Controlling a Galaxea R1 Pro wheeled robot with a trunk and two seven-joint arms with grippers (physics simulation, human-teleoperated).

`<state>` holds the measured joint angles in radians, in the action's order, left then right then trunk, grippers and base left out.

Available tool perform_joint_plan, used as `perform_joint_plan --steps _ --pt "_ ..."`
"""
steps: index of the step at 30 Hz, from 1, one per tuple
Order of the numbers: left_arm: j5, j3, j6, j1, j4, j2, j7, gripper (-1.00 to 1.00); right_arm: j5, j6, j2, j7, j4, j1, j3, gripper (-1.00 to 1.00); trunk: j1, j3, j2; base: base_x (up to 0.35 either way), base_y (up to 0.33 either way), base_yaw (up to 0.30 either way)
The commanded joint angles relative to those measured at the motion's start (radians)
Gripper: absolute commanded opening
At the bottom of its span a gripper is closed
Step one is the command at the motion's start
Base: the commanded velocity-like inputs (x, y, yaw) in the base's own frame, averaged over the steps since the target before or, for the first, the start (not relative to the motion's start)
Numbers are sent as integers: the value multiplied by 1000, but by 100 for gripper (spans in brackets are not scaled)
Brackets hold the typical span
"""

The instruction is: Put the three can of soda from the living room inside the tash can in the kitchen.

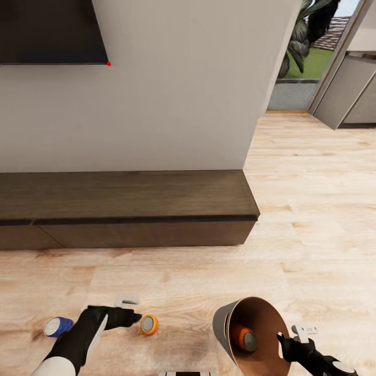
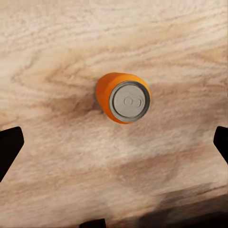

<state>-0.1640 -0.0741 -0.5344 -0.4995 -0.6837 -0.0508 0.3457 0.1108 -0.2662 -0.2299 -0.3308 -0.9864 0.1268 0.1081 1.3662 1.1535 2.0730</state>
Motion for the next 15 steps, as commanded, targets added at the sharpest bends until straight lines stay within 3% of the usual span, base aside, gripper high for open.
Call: perform_joint_plan --steps 1,6,13,15 --pt "0 0 6 0 8 0 0 100 9 -3 0 -8 -1 2 0 -100 0 0 0 0 0 0" --pt "1 1 26 -2 30 0 0 100 9 -37 -2 -9 -10 24 2 -100 0 0 0 0 0 0" --pt "1 3 45 -2 34 -1 -1 100 5 -215 -9 -2 -18 132 2 -100 0 0 0 0 0 0" --pt "1 3 56 -1 35 -1 -1 100 2 -298 -11 -1 -20 176 2 -100 0 0 0 0 0 0"
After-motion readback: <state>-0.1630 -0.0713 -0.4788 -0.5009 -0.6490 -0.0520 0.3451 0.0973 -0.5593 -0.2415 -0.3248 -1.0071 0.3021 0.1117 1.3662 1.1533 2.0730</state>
